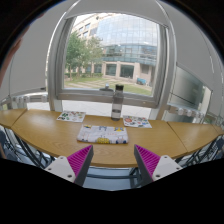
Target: Fold towel
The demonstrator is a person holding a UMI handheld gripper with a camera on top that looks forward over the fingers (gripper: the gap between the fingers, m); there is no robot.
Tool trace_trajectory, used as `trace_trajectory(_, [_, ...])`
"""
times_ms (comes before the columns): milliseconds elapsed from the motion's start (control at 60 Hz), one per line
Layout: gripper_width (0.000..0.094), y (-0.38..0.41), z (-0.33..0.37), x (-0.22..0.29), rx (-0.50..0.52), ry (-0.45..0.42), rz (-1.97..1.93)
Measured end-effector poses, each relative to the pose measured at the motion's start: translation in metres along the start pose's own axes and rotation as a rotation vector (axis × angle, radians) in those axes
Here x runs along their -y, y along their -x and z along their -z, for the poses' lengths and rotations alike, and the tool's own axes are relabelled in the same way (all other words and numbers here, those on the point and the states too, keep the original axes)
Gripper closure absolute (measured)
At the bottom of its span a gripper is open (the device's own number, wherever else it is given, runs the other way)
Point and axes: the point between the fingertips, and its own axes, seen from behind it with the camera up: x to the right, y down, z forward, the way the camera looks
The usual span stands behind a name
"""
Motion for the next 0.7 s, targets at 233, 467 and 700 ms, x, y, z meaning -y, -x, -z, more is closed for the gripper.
trace_trajectory(233, [0.0113, 0.119, -0.105, -0.018, 0.087, 0.034, -0.021])
trace_trajectory(467, [0.0223, 0.188, -0.217, -0.017, 0.076, 0.095, -0.06])
trace_trajectory(700, [0.0416, 0.175, -0.282, -0.033, -0.037, 0.186, -0.035])
